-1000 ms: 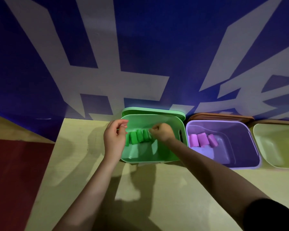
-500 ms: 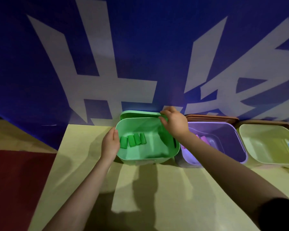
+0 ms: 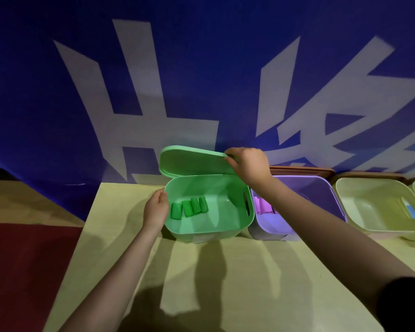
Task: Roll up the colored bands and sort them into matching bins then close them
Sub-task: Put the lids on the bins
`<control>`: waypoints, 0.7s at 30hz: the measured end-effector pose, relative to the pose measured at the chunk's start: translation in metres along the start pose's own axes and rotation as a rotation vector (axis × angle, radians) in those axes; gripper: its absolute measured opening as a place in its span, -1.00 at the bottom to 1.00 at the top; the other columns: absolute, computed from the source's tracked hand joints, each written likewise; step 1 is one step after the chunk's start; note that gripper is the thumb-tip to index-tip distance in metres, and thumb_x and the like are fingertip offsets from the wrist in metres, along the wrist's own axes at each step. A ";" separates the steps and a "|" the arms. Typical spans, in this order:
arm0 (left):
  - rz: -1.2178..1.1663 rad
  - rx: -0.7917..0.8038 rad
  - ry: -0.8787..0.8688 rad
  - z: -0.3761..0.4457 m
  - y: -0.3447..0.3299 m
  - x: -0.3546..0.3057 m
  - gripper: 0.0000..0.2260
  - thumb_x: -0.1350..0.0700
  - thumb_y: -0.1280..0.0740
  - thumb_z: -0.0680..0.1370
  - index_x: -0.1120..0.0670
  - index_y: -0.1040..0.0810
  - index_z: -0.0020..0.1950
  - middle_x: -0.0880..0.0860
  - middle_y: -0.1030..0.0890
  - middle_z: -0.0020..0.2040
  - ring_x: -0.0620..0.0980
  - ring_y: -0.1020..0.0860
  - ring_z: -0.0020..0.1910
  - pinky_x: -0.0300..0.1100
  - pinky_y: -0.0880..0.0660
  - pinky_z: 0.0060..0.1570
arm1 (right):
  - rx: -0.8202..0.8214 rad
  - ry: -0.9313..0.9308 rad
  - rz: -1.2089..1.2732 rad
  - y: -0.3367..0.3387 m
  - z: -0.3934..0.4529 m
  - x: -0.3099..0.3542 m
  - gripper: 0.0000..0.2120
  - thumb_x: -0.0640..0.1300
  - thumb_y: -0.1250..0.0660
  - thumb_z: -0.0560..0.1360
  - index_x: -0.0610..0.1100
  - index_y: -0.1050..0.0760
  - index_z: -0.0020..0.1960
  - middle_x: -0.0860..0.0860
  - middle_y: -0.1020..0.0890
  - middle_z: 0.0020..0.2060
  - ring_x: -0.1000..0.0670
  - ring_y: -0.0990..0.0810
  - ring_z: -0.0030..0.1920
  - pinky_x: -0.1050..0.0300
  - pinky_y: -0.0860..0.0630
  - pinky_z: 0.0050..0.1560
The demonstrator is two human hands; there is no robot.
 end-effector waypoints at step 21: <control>-0.343 0.115 0.251 -0.063 -0.002 -0.001 -0.83 0.22 -0.24 0.58 0.07 -0.50 0.15 0.05 -0.59 -0.10 0.04 -0.54 -0.16 -0.14 -0.42 -0.30 | -0.055 0.049 0.066 -0.010 -0.156 0.021 -0.71 0.14 -0.25 0.47 -0.02 -0.64 -0.12 0.05 -0.63 -0.24 -0.04 -0.61 -0.25 0.18 -0.45 -0.44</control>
Point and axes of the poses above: each hand's wrist, its own z-axis towards the middle knuckle, its own y-axis out of the back of the hand, x = y × z, the point moved 10 cm from there along z, towards the middle knuckle
